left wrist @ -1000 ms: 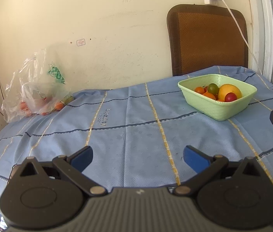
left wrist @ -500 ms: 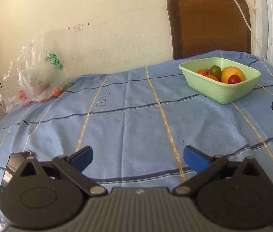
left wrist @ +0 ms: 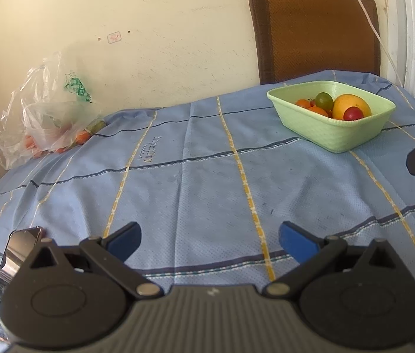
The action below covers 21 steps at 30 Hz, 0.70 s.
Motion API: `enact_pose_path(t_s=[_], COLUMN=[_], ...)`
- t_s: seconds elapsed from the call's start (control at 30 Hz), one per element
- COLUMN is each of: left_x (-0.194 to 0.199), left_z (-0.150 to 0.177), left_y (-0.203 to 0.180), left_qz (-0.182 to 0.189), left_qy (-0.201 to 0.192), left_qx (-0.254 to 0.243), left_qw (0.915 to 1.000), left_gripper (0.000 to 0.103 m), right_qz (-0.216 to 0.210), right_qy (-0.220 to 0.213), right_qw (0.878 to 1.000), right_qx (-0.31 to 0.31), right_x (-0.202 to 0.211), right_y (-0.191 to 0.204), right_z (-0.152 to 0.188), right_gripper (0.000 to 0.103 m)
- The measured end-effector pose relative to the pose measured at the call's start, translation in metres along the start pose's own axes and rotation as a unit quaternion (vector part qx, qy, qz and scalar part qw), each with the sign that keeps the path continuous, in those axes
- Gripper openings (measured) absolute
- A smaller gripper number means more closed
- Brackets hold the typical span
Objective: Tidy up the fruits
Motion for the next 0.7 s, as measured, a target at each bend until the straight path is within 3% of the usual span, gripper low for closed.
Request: enact_pose_path(t_s=[0.7], left_x=[0.0046], left_z=[0.0013], left_y=[0.0006], left_qz=[0.004], left_qy=[-0.007], left_qx=[-0.003], left_qw=[1.0], left_gripper=[0.103], right_qz=[-0.002], right_qy=[-0.003], right_qw=[1.0], right_qx=[0.014], right_x=[0.0003], right_y=[0.0054], right_z=[0.0016], right_gripper=[0.08])
Point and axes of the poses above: each gripper's, at about its wrist camera, not at the fingertips, and x roughly against the way its jaws point, y to its left, z to its underside, the point moved 2 cm from there along -x, roughly the way its jaws point, and after that the axes turned 1 degree about -x, right-handed, at the moved point
